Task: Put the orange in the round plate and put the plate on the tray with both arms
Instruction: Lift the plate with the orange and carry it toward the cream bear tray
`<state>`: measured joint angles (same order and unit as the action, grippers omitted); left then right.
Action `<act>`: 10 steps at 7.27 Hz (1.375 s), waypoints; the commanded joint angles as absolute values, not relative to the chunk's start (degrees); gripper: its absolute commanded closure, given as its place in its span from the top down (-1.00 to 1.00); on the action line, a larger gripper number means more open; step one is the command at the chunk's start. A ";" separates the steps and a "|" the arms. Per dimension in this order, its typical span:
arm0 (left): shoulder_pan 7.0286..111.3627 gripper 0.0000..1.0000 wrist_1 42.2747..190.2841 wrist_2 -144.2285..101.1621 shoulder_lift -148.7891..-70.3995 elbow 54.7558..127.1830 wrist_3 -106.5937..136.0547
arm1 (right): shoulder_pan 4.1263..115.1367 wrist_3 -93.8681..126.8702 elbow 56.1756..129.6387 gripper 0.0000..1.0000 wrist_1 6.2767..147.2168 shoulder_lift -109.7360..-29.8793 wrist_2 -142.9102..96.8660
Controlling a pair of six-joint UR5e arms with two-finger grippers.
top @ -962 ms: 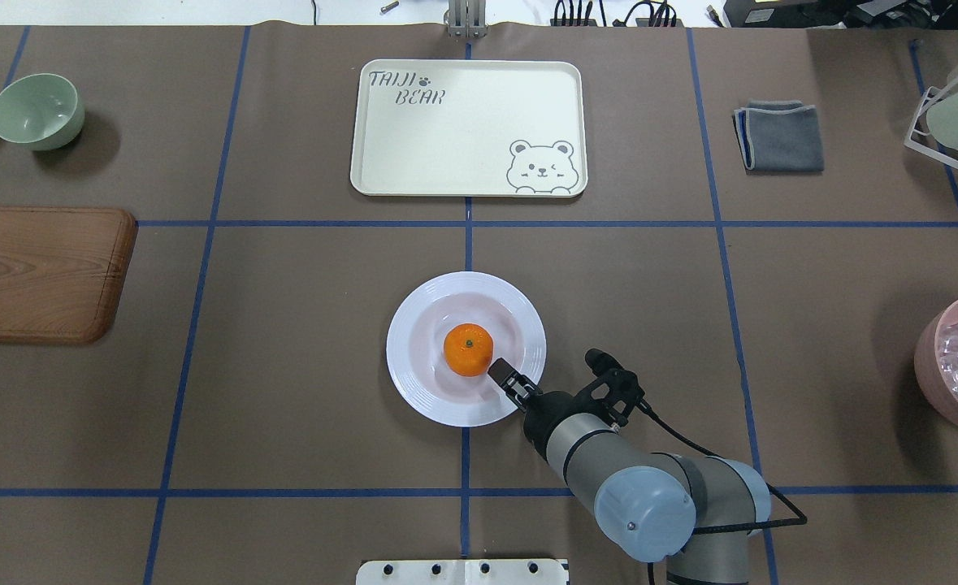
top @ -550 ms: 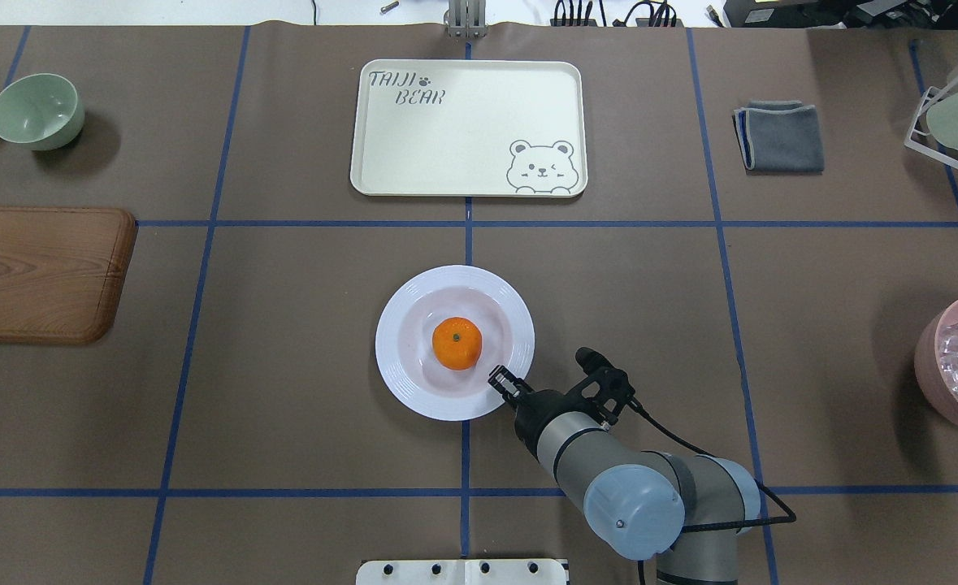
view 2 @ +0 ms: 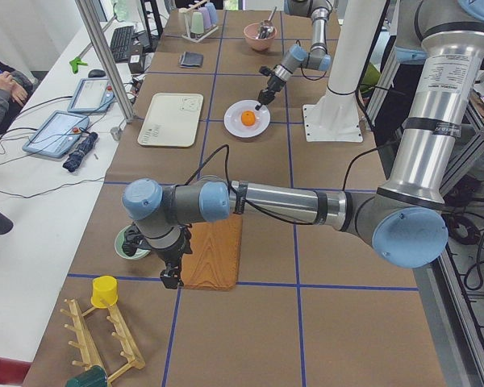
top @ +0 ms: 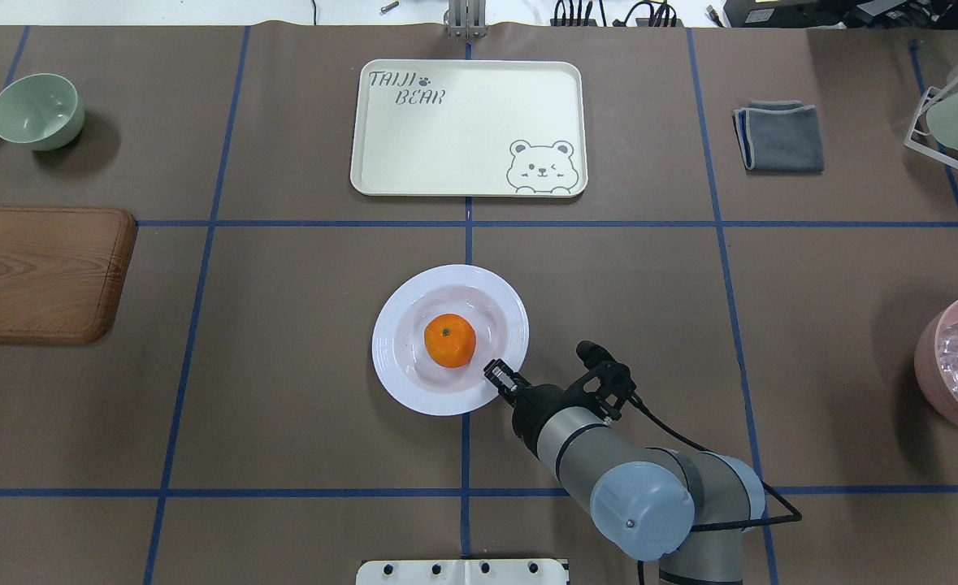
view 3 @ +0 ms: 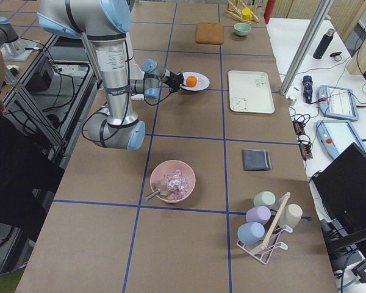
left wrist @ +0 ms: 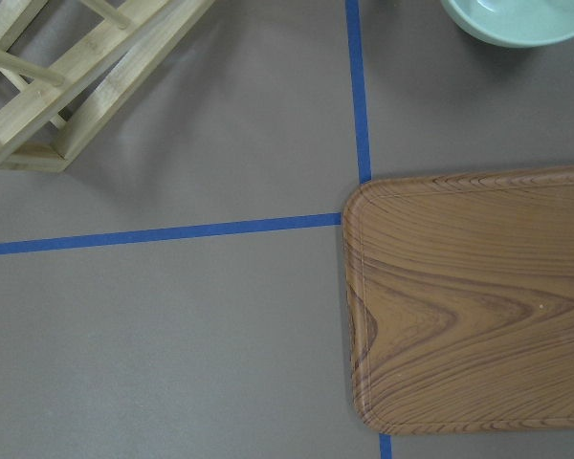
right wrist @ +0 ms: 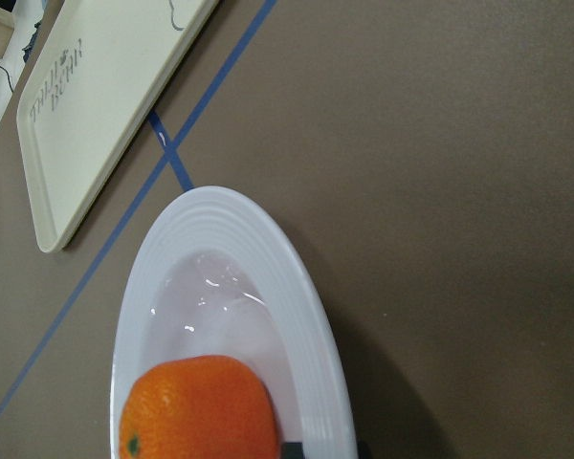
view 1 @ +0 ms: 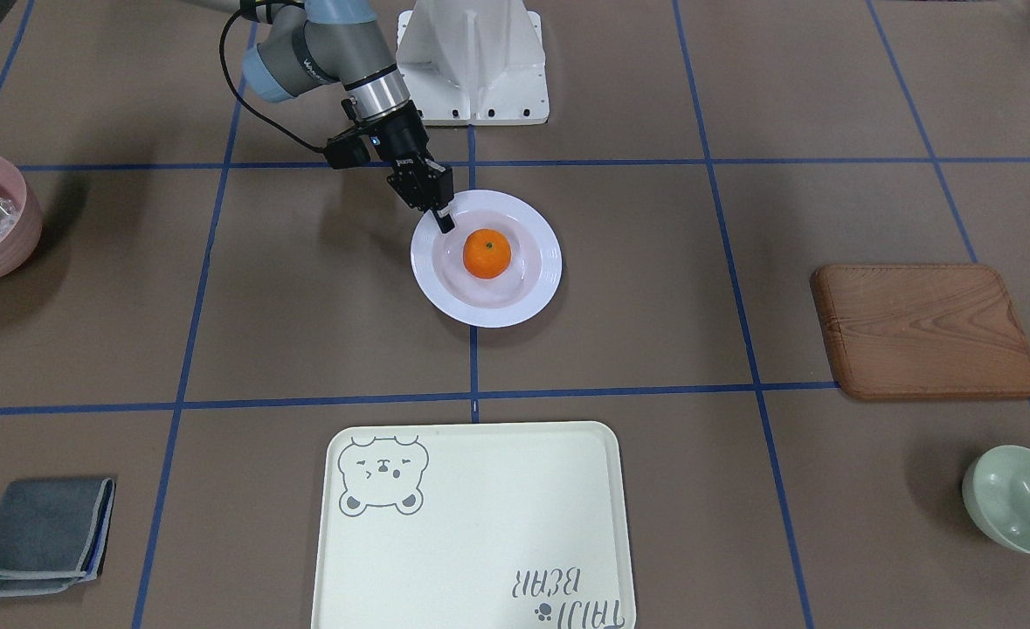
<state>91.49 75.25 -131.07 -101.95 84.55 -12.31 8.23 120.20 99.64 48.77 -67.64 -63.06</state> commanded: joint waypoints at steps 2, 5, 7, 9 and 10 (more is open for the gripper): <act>91.41 0.98 75.32 -131.13 -101.95 84.55 -12.30 | 8.53 122.24 102.92 -1.00 48.60 -67.24 -60.31; 91.41 0.98 75.50 -131.22 -101.95 84.73 -12.13 | 9.57 125.07 102.75 -1.00 38.30 -67.06 -55.57; 91.49 0.98 75.76 -131.48 -98.12 90.04 -5.41 | 12.82 125.33 102.57 -1.00 37.44 -66.36 -55.37; 91.49 0.98 76.55 -131.48 -86.62 104.18 -3.95 | 16.24 125.94 102.04 -1.00 37.97 -63.90 -55.81; 91.49 0.98 78.73 -131.48 -83.44 105.37 -8.31 | 18.61 127.69 101.17 -1.00 38.93 -63.29 -55.98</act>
<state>91.47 76.88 -131.48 -88.47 101.39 -5.21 15.95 126.14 101.95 38.14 -64.26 -55.77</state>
